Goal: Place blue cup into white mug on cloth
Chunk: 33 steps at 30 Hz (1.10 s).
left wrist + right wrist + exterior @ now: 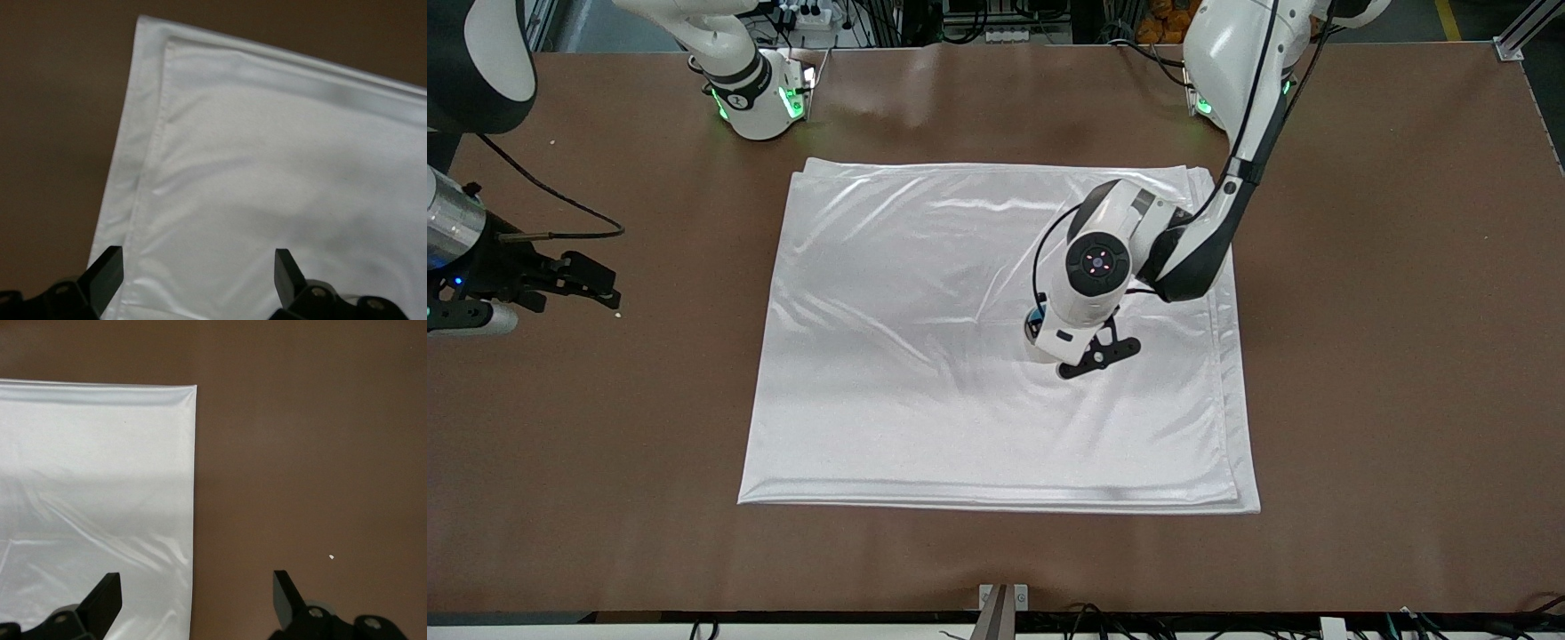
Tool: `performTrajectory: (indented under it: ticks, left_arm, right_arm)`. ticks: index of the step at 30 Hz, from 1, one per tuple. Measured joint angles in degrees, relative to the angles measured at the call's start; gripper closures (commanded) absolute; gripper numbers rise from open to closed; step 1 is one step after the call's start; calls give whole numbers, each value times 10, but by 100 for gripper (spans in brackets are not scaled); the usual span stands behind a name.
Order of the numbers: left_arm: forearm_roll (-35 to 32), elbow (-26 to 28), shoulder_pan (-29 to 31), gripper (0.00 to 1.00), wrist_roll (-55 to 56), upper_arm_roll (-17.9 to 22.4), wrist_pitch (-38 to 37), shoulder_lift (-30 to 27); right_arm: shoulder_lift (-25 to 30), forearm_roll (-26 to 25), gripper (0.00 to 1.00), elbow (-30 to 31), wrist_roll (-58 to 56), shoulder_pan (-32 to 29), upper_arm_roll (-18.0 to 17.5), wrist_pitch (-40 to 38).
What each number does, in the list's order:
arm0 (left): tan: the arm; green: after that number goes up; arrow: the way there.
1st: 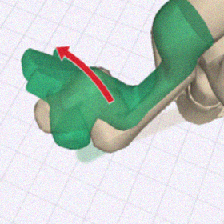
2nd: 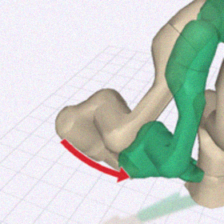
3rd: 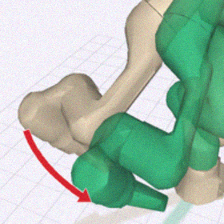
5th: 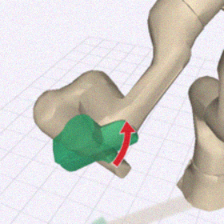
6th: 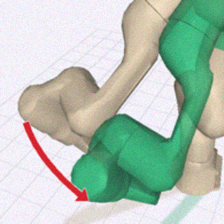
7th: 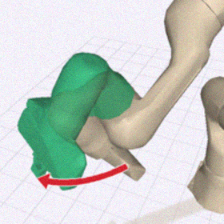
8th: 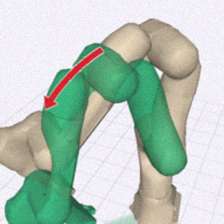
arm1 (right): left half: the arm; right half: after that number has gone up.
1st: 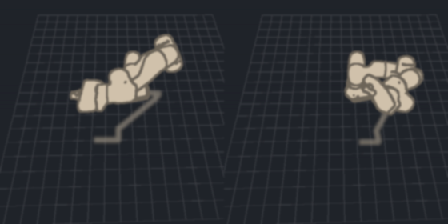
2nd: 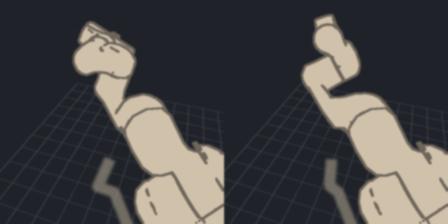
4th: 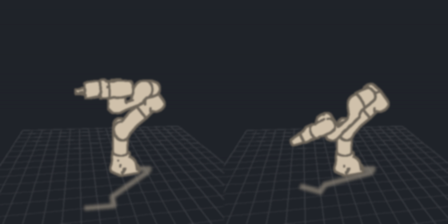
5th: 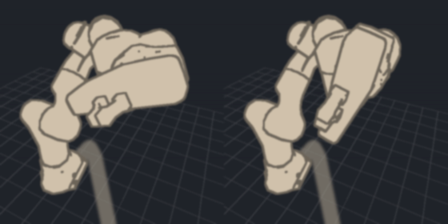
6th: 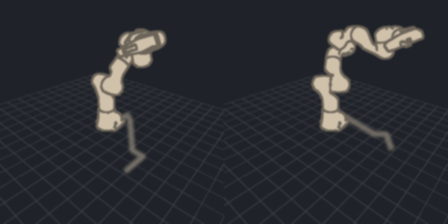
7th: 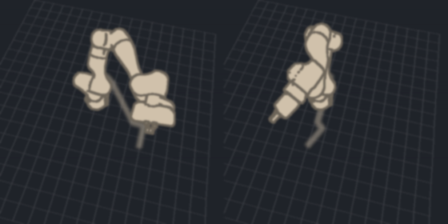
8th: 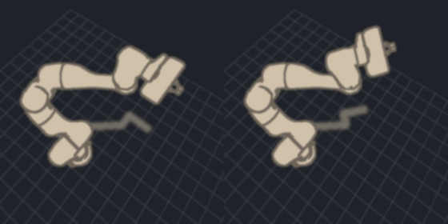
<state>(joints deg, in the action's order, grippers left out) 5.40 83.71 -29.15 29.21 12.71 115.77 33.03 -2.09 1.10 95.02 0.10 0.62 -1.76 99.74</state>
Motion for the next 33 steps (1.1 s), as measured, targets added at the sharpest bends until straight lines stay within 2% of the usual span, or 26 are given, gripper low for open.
performTrajectory:
  ticks: [9, 15, 24, 33]
  left_arm:
    - [0, -3, 101, 0, -149, 1, -5, -23]
    - [0, -3, 141, 0, -225, 1, -28, -46]
    - [0, 5, 170, 0, -244, -2, -66, -95]
    - [0, 10, 183, 0, -246, -2, -131, -175]
  right_arm:
    - [9, 0, 0, 12, -1, 0, 0, 1]
    - [9, 0, 0, 14, -3, 0, 0, 8]
    - [11, 0, 0, 15, -12, 0, 4, 11]
    - [16, 0, 0, 15, -15, 5, 4, 11]
